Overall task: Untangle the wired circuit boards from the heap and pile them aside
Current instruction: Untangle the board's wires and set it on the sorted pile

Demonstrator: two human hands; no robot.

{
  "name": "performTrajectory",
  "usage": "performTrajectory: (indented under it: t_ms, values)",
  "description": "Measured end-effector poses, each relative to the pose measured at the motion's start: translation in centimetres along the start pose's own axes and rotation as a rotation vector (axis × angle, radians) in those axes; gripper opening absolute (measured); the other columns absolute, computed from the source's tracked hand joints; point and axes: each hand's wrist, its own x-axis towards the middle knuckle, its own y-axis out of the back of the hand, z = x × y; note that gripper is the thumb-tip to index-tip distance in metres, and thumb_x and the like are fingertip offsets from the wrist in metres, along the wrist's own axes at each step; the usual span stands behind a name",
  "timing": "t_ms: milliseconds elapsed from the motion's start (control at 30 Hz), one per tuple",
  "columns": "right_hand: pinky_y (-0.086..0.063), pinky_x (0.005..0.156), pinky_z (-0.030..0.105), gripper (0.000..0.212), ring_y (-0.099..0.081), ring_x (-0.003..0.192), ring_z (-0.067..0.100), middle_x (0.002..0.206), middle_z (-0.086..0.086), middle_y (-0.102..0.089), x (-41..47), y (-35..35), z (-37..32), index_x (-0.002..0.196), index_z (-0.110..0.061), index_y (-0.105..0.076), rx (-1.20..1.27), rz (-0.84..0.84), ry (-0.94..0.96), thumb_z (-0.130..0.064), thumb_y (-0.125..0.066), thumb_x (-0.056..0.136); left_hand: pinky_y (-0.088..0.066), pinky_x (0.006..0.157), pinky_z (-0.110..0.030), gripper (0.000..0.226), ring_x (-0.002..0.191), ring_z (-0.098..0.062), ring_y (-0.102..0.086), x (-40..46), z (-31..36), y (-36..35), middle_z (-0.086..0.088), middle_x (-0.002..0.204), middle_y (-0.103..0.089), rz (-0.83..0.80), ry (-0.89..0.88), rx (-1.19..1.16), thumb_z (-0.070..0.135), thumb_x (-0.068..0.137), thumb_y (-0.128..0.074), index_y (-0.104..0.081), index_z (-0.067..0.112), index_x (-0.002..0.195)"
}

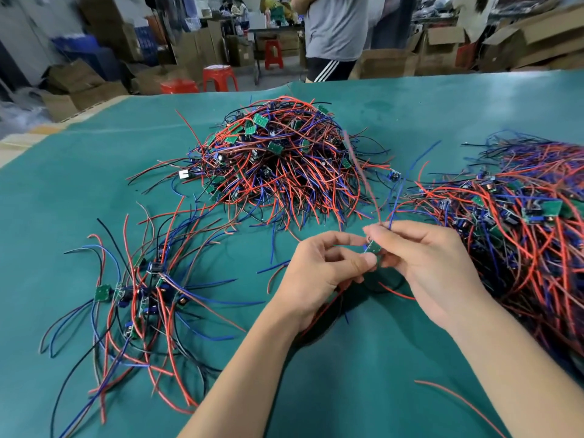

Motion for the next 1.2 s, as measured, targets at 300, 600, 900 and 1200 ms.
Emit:
performTrajectory:
  t_ms: [300, 600, 900, 1200]
  values:
    - [-0.054, 0.056, 0.027, 0.023, -0.069, 0.079, 0.014, 0.105, 0.013, -0.078, 0.2, 0.1, 0.0, 0.099, -0.004, -0.075, 0.131, -0.062, -0.053, -0.018, -0.068, 0.083, -0.033, 0.052, -0.019, 0.011, 0.056, -0.012, -0.047, -0.4, 0.6, 0.4, -0.009, 0.078, -0.071, -0.162, 0.041, -0.012, 0.007, 0.090, -0.066, -0.073, 0.012, 0.083]
    - [-0.049, 0.059, 0.025, 0.014, -0.070, 0.070, 0.017, 0.090, 0.012, -0.078, 0.2, 0.1, -0.1, 0.088, -0.012, -0.080, -0.036, -0.010, -0.134, -0.014, -0.067, 0.093, -0.025, 0.047, -0.018, 0.022, 0.053, -0.009, -0.035, -0.3, 0.1, -0.1, -0.008, 0.070, -0.057, -0.065, 0.005, 0.072, -0.001, 0.082, -0.074, -0.066, 0.017, 0.072]
    - [-0.045, 0.057, 0.026, 0.012, -0.062, 0.064, 0.013, 0.074, 0.008, -0.070, 0.5, 1.1, -0.5, 0.082, -0.001, -0.079, -0.215, -0.001, -0.118, -0.012, -0.077, 0.085, -0.031, 0.044, -0.015, 0.018, 0.046, -0.006, -0.040, -0.1, -0.2, -0.3, -0.011, 0.069, -0.065, -0.019, -0.033, 0.199, 0.004, 0.083, -0.076, -0.064, 0.013, 0.073]
    - [-0.053, 0.071, 0.026, 0.028, -0.069, 0.070, 0.004, 0.082, -0.012, -0.077, 0.5, 1.7, -0.3, 0.066, -0.030, -0.076, -0.631, 0.123, 0.303, -0.009, -0.080, 0.084, -0.029, 0.039, -0.009, 0.006, 0.036, 0.001, -0.040, -0.3, 0.2, 0.0, -0.009, 0.060, -0.063, -0.091, -0.004, 0.248, 0.005, 0.090, -0.069, -0.067, 0.000, 0.088]
